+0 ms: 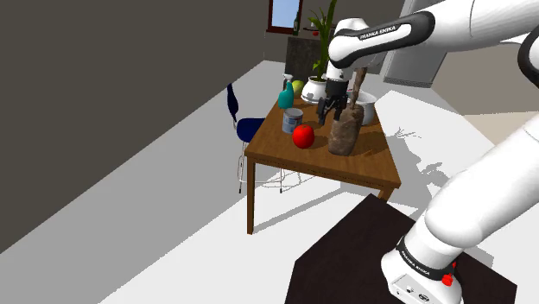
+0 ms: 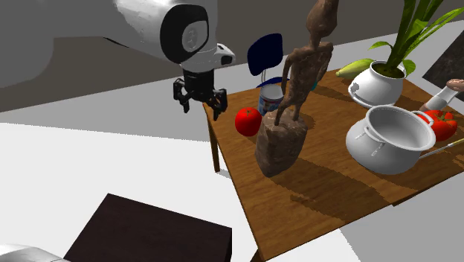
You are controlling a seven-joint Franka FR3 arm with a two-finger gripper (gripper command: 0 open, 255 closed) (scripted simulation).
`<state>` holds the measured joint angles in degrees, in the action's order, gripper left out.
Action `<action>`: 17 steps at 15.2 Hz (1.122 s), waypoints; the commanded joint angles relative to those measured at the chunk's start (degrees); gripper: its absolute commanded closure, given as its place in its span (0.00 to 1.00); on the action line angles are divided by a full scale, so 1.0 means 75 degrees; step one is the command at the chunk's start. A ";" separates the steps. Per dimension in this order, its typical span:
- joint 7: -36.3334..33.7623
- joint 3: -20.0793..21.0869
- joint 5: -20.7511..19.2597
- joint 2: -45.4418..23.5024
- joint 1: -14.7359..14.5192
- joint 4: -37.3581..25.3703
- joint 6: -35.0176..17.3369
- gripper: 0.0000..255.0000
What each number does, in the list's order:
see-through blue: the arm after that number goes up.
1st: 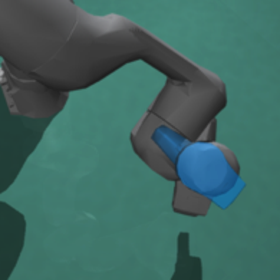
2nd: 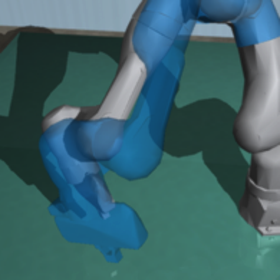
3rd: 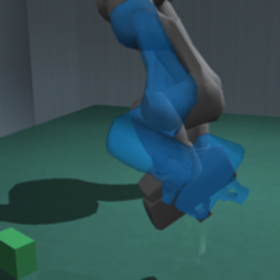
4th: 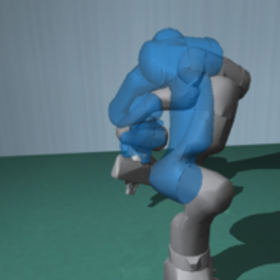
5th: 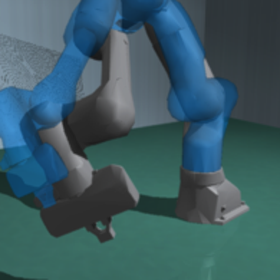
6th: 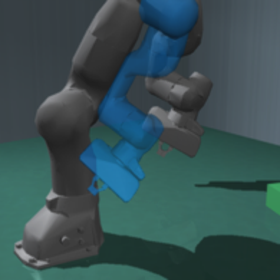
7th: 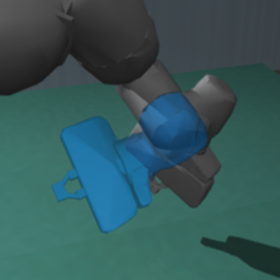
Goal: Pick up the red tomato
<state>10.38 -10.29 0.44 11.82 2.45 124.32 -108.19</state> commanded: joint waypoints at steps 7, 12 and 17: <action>0.0801 -0.0285 0.0188 -0.2407 0.0185 -0.1904 -0.0550 0.00; 0.1195 -0.0326 0.0375 -0.3921 0.0393 -0.3470 -0.0534 0.00; 0.1497 -0.0294 0.0543 -0.5550 0.0687 -0.5455 -0.0232 0.00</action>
<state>20.88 -12.49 4.20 -26.89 6.89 87.08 -110.58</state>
